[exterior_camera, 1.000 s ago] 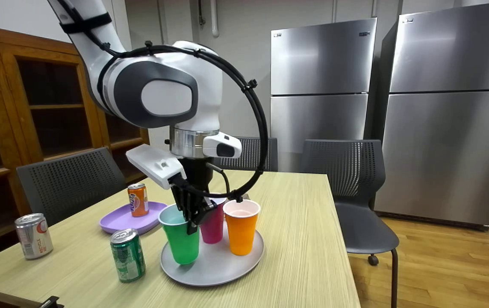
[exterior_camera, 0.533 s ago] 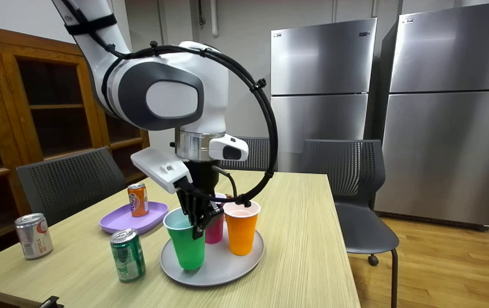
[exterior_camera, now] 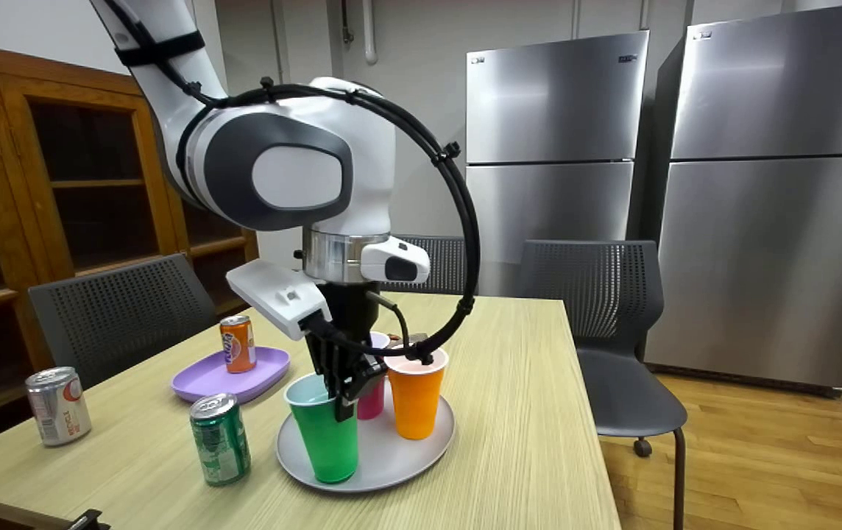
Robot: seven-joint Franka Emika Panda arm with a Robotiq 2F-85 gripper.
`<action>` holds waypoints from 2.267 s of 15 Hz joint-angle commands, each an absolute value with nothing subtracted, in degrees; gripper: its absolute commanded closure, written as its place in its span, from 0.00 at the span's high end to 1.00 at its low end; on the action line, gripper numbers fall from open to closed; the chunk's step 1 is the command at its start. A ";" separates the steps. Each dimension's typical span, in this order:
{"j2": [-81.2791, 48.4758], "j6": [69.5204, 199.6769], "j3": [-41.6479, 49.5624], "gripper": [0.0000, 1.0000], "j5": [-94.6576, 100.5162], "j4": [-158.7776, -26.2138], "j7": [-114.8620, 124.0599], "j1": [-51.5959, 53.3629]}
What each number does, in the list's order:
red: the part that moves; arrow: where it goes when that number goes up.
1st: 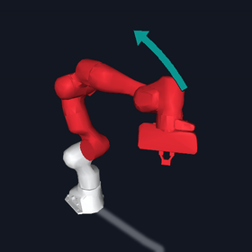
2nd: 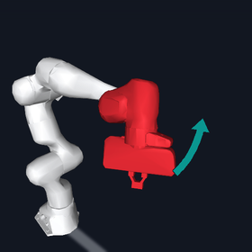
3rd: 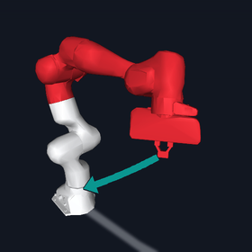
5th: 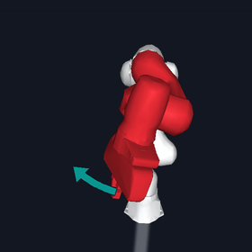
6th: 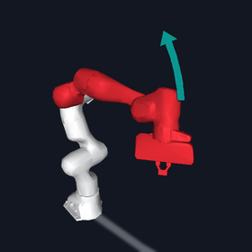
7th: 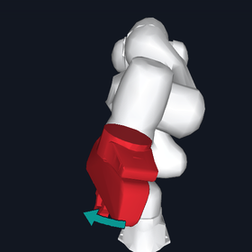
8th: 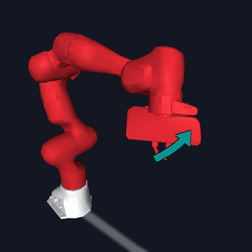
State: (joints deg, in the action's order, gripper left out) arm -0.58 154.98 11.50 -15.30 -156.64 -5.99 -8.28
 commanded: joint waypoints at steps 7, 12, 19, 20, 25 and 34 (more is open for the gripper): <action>4.61 156.39 12.21 0.91 -10.23 -160.36 -3.37 -9.87; 9.22 152.62 12.15 1.00 -5.69 -159.32 -2.17 -10.48; 18.46 146.09 8.60 1.00 -2.51 -160.43 -0.59 -8.81; 19.61 144.91 7.69 1.00 -2.62 -160.64 -0.20 -8.28; 22.51 137.21 2.06 1.00 -4.95 -158.75 3.18 -2.65; 18.57 133.30 -5.87 1.00 -7.74 -158.85 9.92 6.53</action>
State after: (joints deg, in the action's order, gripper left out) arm 19.61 134.55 -3.90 -6.81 -158.91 7.84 5.47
